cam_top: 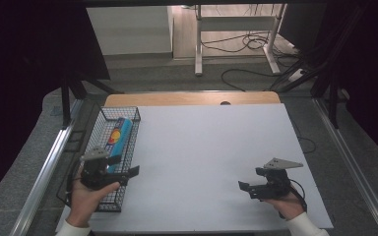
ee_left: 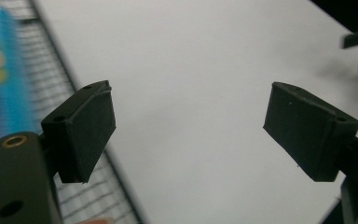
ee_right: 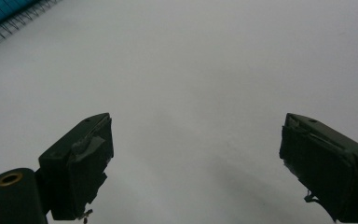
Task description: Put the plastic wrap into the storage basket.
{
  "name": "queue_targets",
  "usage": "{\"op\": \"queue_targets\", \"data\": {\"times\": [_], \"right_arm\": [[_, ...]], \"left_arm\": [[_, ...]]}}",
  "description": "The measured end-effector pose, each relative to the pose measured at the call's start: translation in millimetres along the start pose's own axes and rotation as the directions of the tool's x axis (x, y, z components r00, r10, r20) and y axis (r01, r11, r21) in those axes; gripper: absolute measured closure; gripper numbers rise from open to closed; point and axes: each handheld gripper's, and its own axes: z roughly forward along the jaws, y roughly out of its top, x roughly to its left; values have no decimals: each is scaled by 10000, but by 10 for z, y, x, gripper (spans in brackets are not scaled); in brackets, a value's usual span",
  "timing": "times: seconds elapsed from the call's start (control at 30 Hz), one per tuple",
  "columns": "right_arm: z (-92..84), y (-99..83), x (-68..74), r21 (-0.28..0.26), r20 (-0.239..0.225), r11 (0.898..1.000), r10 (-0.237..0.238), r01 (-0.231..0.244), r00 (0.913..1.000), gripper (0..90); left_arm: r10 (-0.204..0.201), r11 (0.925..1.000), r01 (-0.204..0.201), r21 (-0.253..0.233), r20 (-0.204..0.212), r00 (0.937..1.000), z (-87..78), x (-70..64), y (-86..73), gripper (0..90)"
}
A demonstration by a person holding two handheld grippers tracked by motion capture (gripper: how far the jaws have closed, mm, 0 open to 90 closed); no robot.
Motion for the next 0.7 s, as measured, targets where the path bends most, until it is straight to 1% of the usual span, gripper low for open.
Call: {"op": "queue_targets", "data": {"times": [0.03,0.1,0.2,0.23,0.3,0.37,0.4,0.43,0.5,0.57,0.6,0.7], "right_arm": [[-11,-9,12,19,131,10000,-96,95,9999,100],[-38,-26,15,23,270,9999,-144,144,9995,103],[-84,-57,1,14,385,9999,-121,121,9992,109],[-93,-68,-6,-4,351,10000,-77,77,9994,111],[-100,-98,-26,-14,400,10000,-4,5,9992,114],[-91,-114,-39,9,401,10000,-8,8,9992,117],[-83,-121,-37,57,432,10000,-15,12,9991,118],[-79,-124,-36,47,439,10000,-43,41,9990,118],[-77,-126,-32,46,382,10000,-88,86,9992,118],[-83,-124,-28,9,366,9999,-119,119,9993,122],[-90,-123,-29,-50,372,9999,-132,134,9992,125],[-103,-123,-36,-119,446,9999,-97,102,9990,126]], "left_arm": [[109,9999,-111,88,175,9998,46,-53,-33,165],[197,9995,-209,250,452,9988,137,-155,-95,166],[329,9977,-369,570,693,9971,246,-283,-173,178],[443,9957,-501,773,748,9962,291,-343,-206,178],[626,9934,-697,912,778,9950,336,-420,-247,182],[916,9897,-978,1042,629,9938,370,-489,-277,182],[916,9899,-977,1024,632,9938,380,-503,-286,185],[912,9894,-987,1065,732,9931,398,-515,-299,188],[992,9874,-1089,1147,875,9912,442,-538,-323,193],[1040,9864,-1146,1180,926,9903,466,-541,-328,194],[1039,9865,-1145,1174,930,9902,471,-538,-329,193],[959,9876,-1039,1177,722,9928,471,-515,-329,191]]}}
